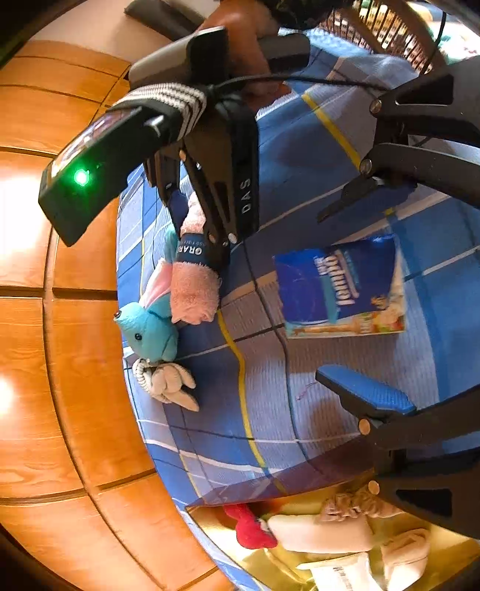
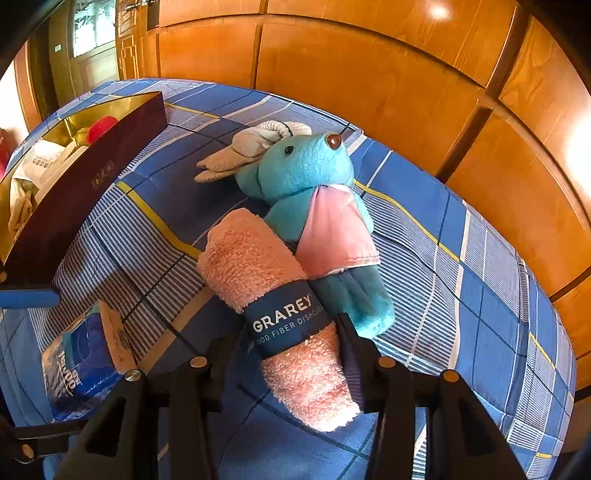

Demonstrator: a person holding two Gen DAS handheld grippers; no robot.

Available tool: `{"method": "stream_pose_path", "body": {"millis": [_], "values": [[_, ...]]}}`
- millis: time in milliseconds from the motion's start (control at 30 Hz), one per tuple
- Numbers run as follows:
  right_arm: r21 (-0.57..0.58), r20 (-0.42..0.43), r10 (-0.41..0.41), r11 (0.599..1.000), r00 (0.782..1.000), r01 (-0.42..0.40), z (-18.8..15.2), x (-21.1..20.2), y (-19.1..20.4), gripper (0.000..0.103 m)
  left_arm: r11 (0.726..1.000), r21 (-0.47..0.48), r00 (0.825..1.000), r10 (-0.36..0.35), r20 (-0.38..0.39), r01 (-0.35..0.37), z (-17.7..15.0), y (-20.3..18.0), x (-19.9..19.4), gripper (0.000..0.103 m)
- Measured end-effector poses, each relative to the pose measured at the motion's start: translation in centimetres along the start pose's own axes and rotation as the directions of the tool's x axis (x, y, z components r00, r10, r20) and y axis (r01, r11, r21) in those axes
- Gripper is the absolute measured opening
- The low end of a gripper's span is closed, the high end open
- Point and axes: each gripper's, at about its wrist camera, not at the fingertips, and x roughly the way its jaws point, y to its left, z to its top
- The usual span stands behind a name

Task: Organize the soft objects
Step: 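Lift the Tempo tissue pack and carry it toward the gold tray with the left tool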

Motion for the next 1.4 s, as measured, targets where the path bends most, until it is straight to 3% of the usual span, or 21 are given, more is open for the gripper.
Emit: {"method": "stream_pose_path", "body": {"millis": [167, 200, 233, 300, 467, 567, 667, 833, 867, 933, 1000, 1133, 1200, 1400], "values": [[0.004, 0.010, -0.009, 1.000, 1.000, 0.009, 0.0, 0.0, 0.0, 0.049, 0.997, 0.028, 0.997, 0.069, 0.016, -0.069, -0.1, -0.5, 1.0, 0.077], [0.005, 0.010, -0.010, 1.000, 1.000, 0.010, 0.0, 0.1, 0.1, 0.049, 0.995, 0.043, 0.996, 0.091, 0.018, -0.092, -0.2, -0.7, 1.1, 0.071], [0.005, 0.010, -0.013, 1.000, 1.000, 0.013, 0.0, 0.2, 0.1, 0.048, 0.989, 0.066, 0.991, 0.133, 0.023, -0.134, -0.4, -1.0, 1.3, 0.056], [0.003, 0.017, -0.021, 1.000, 1.000, 0.021, -0.1, 0.2, 0.2, 0.046, 0.978, 0.097, 0.983, 0.182, 0.039, -0.184, -0.6, -1.3, 1.4, 0.052], [0.006, 0.024, -0.019, 1.000, 1.000, 0.019, -0.4, 0.2, 0.2, 0.046, 0.984, 0.074, 0.985, 0.155, 0.070, -0.160, -1.1, -0.8, 0.5, 0.048], [0.007, 0.024, -0.021, 1.000, 0.999, 0.021, -0.4, 0.3, 0.2, 0.048, 0.998, 0.035, 0.993, 0.054, 0.108, -0.058, -1.3, 0.1, -0.8, 0.048], [-0.001, 0.024, -0.028, 1.000, 0.999, 0.028, -0.4, 0.2, 0.3, 0.048, 0.996, 0.002, 0.989, -0.084, 0.120, 0.084, -1.2, 0.7, -1.7, 0.048], [-0.012, 0.019, -0.036, 0.999, 0.999, 0.036, -0.4, 0.2, 0.4, 0.048, 0.986, 0.057, 0.985, -0.161, 0.068, 0.157, -1.7, -0.9, -1.0, 0.050], [-0.015, 0.018, -0.037, 0.999, 0.999, 0.037, -0.3, 0.2, 0.4, 0.048, 0.985, 0.063, 0.985, -0.162, 0.062, 0.158, -1.8, -1.3, -0.8, 0.052], [-0.018, 0.016, -0.036, 0.999, 0.999, 0.036, -0.3, 0.3, 0.4, 0.048, 0.985, 0.079, 0.985, -0.159, 0.065, 0.154, -1.9, -2.0, -0.7, 0.068], [-0.021, 0.014, -0.035, 0.999, 0.999, 0.036, -0.2, 0.3, 0.4, 0.048, 0.984, 0.063, 0.984, -0.172, 0.041, 0.169, -1.8, -2.2, -0.4, 0.073], [-0.023, 0.008, -0.030, 0.999, 1.000, 0.030, -0.1, 0.4, 0.4, 0.048, 0.989, 0.039, 0.990, -0.140, 0.014, 0.139, -2.1, -1.8, 0.3, 0.069], [-0.023, 0.007, -0.029, 0.999, 1.000, 0.029, -0.1, 0.4, 0.4, 0.048, 0.990, 0.044, 0.991, -0.135, -0.005, 0.135, -2.2, -1.9, 0.8, 0.054], [-0.016, 0.013, -0.024, 1.000, 1.000, 0.024, -0.2, 0.5, 0.3, 0.048, 0.991, 0.104, 0.997, -0.080, 0.008, 0.079, -2.7, -3.1, 0.7, 0.052]]}}
